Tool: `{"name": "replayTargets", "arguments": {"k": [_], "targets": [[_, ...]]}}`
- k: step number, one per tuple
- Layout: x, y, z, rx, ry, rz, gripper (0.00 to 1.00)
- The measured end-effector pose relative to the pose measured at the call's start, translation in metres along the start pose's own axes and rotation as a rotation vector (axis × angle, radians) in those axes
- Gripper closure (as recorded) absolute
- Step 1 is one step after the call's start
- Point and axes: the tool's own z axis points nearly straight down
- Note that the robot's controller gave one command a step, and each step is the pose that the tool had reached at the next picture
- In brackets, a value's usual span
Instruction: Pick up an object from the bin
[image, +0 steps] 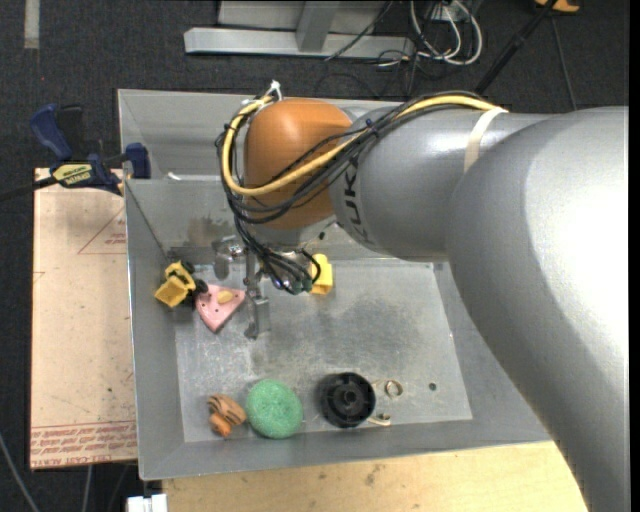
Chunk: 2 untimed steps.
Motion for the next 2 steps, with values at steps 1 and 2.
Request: {"name": "replayTargets", "arguments": {"k": [1, 2], "targets": [[0.0037, 0.0016, 0.0451, 0.0, 0.002, -0.134, 0.0], [0.0028, 0.0013, 0.0401, 0.0, -0.005, 0.148, 1.0]]}}
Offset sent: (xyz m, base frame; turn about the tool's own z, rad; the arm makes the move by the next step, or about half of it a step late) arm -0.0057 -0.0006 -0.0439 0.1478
